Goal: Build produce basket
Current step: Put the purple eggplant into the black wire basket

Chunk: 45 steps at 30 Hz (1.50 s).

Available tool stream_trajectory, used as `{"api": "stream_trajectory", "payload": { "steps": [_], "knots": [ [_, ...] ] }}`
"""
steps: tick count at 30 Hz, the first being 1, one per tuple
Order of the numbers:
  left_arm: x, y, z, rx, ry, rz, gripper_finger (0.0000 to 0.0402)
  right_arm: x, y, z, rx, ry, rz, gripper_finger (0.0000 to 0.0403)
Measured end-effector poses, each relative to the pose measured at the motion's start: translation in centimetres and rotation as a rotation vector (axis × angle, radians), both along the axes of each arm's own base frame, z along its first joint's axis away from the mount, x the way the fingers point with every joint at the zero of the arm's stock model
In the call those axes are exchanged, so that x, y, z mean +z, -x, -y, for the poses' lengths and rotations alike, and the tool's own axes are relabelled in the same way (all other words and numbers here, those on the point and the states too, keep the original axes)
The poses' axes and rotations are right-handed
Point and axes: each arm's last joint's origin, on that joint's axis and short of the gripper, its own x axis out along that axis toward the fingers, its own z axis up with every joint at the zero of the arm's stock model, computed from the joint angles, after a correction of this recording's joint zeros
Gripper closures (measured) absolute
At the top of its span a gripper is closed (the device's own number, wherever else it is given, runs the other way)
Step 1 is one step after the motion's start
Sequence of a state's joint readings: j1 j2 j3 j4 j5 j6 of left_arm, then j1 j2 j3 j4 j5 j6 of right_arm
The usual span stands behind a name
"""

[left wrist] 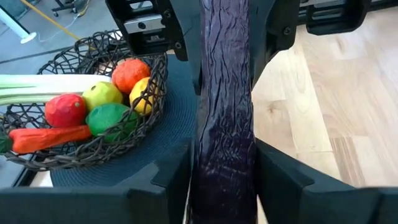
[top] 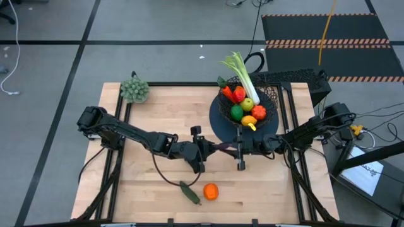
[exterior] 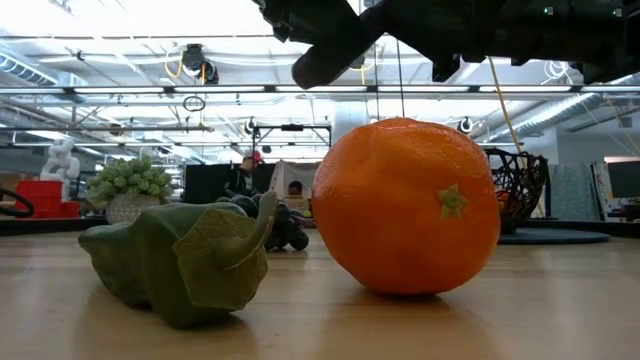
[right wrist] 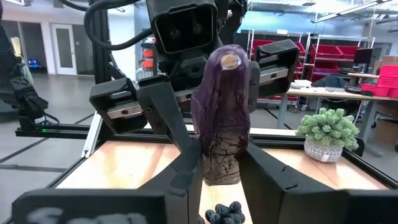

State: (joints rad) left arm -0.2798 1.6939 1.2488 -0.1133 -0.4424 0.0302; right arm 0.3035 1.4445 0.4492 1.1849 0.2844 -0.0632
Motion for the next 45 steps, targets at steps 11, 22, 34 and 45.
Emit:
{"api": "stream_trajectory", "payload": {
  "steps": [11,22,34,45],
  "knots": [
    [0.1,0.0,0.2,0.0,0.0,0.006,0.0114,-0.1,0.0,0.0,0.001,0.003,-0.008,0.0316],
    [2.3,2.8,1.8,-0.042,-0.031,-0.009,0.0054,0.7,0.5,0.2,0.005,-0.039,-0.025,0.0316],
    [3.8,5.5,1.5,0.027,0.039,-0.067,0.0099,3.1,2.8,1.2,0.005,-0.285,-0.087,0.0316],
    [3.7,5.6,1.5,0.037,0.05,-0.076,0.0126,3.2,4.0,1.8,0.097,-0.444,-0.202,0.0316]
  ]
}}
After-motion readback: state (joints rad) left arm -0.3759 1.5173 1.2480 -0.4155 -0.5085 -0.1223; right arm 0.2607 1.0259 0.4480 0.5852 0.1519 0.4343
